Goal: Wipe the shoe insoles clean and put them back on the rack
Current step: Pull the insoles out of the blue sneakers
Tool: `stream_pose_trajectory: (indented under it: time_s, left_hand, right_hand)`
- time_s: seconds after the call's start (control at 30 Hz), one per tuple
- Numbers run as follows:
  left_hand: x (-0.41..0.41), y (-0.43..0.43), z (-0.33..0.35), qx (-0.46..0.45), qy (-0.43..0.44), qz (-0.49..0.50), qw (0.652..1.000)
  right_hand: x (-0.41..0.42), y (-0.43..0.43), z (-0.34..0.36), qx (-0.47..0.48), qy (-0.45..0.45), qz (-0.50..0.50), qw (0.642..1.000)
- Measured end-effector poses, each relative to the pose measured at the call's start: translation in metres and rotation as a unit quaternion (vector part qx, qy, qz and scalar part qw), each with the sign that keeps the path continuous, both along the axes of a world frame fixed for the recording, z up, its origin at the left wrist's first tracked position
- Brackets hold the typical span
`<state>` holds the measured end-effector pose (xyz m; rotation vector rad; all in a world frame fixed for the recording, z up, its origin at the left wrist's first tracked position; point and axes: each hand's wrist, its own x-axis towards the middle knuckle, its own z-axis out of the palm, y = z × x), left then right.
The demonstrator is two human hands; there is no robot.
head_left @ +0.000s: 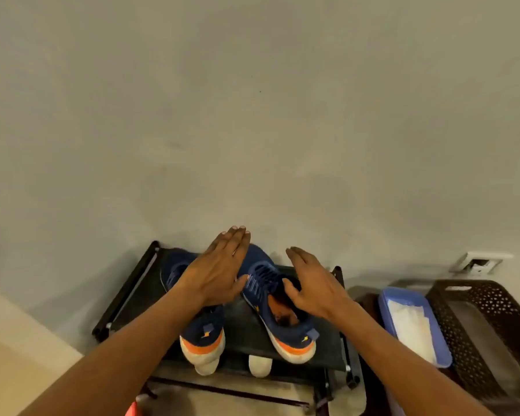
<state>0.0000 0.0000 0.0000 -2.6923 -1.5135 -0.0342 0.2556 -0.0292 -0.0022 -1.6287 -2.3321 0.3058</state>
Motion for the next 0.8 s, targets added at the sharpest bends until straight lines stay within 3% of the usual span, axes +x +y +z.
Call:
stream_pose_trajectory:
  time_s: [0.2,0.4,0.8]
  left_hand:
    - [-0.022,-0.011,-0.023,-0.040,0.019,0.038,0.998]
    - [0.000,-0.024,-0.014,-0.088,-0.008,0.106,0.990]
    - [-0.011,-0.055,0.007,-0.076,-0.067,0.153,0.983]
  right_hand:
    - [0.005,0.009,-0.040,-0.068,-0.006,-0.039,0.997]
    - [0.003,0.016,-0.056,-0.030,0.028,-0.062,0.997]
    - [0.003,0.007,-0.041,-0.070,0.037,-0.066,0.995]
